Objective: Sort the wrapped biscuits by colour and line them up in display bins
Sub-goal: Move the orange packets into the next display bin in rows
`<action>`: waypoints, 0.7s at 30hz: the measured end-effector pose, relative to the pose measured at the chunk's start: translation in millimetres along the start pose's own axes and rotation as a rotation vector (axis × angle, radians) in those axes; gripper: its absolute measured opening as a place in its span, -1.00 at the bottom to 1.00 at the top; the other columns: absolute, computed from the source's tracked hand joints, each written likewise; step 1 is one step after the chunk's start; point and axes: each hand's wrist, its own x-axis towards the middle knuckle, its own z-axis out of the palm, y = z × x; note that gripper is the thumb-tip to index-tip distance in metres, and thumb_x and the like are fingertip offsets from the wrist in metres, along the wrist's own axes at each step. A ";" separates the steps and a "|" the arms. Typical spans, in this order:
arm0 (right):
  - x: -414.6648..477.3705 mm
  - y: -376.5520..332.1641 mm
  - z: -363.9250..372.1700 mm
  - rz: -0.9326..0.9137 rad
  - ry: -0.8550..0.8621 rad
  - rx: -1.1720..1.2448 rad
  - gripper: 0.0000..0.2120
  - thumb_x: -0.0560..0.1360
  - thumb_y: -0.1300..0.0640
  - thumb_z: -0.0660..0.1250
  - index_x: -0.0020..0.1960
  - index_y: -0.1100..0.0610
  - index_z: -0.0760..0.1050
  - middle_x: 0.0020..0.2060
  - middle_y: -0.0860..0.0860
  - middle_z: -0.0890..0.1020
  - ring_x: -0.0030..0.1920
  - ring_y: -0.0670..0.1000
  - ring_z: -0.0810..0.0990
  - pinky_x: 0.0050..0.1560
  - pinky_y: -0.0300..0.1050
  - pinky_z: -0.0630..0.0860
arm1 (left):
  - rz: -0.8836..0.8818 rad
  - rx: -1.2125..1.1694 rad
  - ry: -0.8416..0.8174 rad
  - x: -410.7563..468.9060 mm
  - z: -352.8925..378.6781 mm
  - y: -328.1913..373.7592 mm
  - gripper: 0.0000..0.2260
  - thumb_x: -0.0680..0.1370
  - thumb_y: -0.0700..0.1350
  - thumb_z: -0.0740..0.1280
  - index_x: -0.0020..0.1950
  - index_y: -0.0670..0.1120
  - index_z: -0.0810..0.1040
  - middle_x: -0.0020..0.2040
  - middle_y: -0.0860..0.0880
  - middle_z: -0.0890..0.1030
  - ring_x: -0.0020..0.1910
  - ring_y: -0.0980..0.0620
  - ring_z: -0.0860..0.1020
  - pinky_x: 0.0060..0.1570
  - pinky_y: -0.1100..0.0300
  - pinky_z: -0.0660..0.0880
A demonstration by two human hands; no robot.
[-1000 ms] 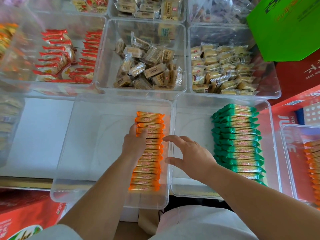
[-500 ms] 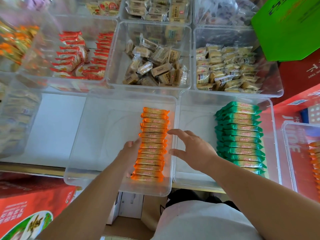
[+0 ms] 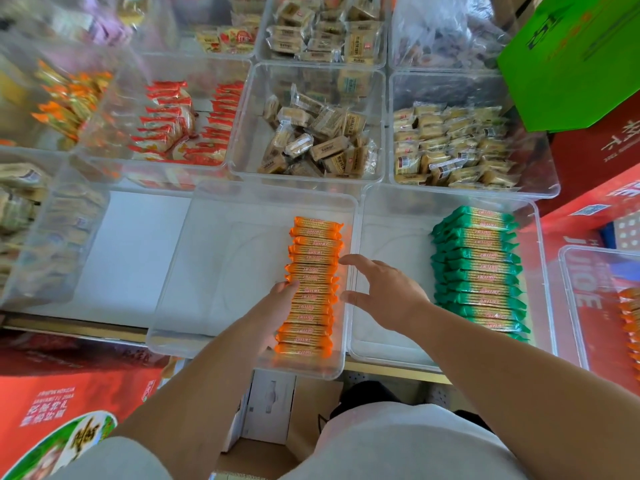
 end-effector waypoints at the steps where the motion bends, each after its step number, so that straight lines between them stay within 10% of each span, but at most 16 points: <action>1: -0.4 0.5 0.5 -0.003 0.006 0.001 -0.41 0.59 -0.23 0.27 0.52 -0.33 0.07 0.44 -0.02 0.44 0.19 0.06 0.58 0.03 -0.03 0.57 | 0.014 0.003 0.005 -0.4 0.9 -0.2 -0.63 0.62 0.31 0.17 0.33 0.16 0.37 0.10 -0.02 0.69 0.06 -0.08 0.67 0.11 -0.15 0.57; 9: -19.6 24.0 -4.0 -0.091 0.047 0.021 -0.31 0.61 -0.28 0.19 0.55 -0.40 -0.20 0.52 -0.05 0.27 0.35 0.11 0.47 0.19 0.06 0.54 | 0.390 0.896 0.659 -34.3 34.6 5.3 -0.50 0.57 0.34 0.21 0.35 0.04 0.42 0.25 -0.04 0.50 0.24 -0.09 0.47 0.14 -0.09 0.48; 16: -76.1 143.6 -41.4 0.035 0.186 0.136 -0.38 0.58 -0.17 0.33 0.57 -0.19 0.19 0.51 -0.10 0.26 0.40 0.02 0.43 0.38 -0.01 0.44 | 1.011 0.892 0.592 -56.2 124.6 33.7 -0.59 0.49 0.23 0.27 0.11 -0.05 0.58 0.04 -0.03 0.60 0.04 -0.12 0.51 0.03 -0.02 0.45; 21: -138.7 229.5 -54.7 -0.028 0.393 0.245 -0.63 0.54 0.00 0.44 0.33 -0.05 0.54 0.29 -0.13 0.51 0.16 -0.07 0.59 0.10 -0.21 0.54 | 1.211 1.040 0.521 -69.5 225.0 54.6 -0.67 0.47 0.18 0.39 0.06 -0.04 0.61 0.02 -0.01 0.58 0.03 -0.09 0.51 -0.02 0.02 0.48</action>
